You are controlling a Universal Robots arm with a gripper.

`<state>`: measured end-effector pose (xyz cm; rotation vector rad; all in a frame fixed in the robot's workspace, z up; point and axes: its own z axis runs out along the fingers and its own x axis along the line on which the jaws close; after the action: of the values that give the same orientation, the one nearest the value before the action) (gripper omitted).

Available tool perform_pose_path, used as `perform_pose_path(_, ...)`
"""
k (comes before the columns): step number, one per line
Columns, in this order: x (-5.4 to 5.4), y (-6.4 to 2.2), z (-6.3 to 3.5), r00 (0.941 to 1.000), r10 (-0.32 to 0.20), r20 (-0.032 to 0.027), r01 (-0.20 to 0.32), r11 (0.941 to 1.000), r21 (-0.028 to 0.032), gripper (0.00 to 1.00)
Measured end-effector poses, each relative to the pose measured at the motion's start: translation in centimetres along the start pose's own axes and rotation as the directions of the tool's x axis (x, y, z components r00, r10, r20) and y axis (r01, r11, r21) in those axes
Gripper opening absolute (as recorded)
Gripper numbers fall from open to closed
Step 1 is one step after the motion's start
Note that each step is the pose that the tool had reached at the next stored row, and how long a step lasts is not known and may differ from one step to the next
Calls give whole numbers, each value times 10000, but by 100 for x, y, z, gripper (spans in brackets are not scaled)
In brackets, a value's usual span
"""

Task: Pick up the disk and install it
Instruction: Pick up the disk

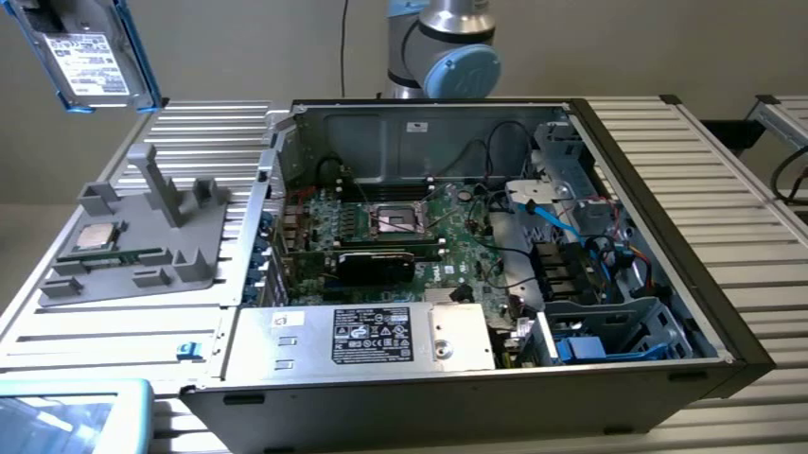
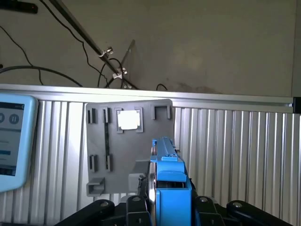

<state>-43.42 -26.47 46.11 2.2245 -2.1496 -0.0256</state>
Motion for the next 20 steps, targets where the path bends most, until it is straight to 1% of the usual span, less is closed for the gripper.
perform_pose_path(3, 3, -63, -37, 10000, 0, -8, 0, 10000, -1, 37)
perform_pose_path(7, 8, -178, -72, 10000, 1, -14, -1, 10000, -1, 37)
perform_pose_path(11, 13, -312, -116, 10000, 0, -15, 0, 10000, -1, 37)
perform_pose_path(17, 23, -520, -208, 10000, 1, -15, -1, 10000, 0, 37)
perform_pose_path(18, 26, -544, -229, 10000, 1, -15, -1, 10000, -4, 37)
perform_pose_path(20, 47, -566, -246, 10000, 1, -15, -1, 10000, 0, 37)
